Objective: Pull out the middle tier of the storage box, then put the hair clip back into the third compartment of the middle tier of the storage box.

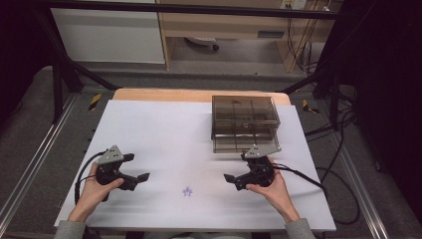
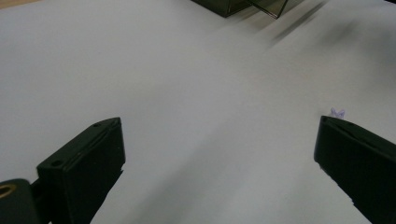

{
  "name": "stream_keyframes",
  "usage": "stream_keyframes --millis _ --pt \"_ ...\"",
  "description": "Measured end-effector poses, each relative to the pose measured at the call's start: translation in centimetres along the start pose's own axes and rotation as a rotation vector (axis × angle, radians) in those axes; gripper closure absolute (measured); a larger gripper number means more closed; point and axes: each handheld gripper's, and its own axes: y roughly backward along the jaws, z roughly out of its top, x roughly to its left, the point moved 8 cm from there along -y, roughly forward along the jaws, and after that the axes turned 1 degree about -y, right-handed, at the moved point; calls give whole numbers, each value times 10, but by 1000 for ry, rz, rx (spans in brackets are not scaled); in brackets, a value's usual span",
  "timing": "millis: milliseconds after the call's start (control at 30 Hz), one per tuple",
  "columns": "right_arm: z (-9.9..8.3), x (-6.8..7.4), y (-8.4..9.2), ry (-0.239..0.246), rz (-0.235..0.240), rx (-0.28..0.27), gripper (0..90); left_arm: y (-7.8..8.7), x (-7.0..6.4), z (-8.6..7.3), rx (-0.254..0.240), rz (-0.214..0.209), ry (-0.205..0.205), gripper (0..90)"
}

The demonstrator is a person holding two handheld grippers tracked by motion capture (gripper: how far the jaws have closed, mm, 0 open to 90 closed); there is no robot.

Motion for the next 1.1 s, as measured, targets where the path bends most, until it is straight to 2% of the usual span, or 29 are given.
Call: stream_keyframes --millis 167,233,500,600,900,1000,1100 --pt "0 6 -6 13 4 11 8 0 0 -1 2 1 0 17" --pt "0 10 -9 3 19 12 8 -1 0 -1 4 1 0 17" --pt "-1 19 -18 23 19 40 7 -1 0 -1 4 -1 2 16" --pt "-1 22 -21 15 39 30 8 -1 1 -1 5 2 0 17" --pt "0 25 -23 4 41 24 8 -3 1 -3 14 1 2 17" --pt "0 27 -25 25 28 41 8 -4 1 -4 19 3 1 17" --pt "3 32 -28 41 36 45 9 -5 1 -5 24 4 -2 17"
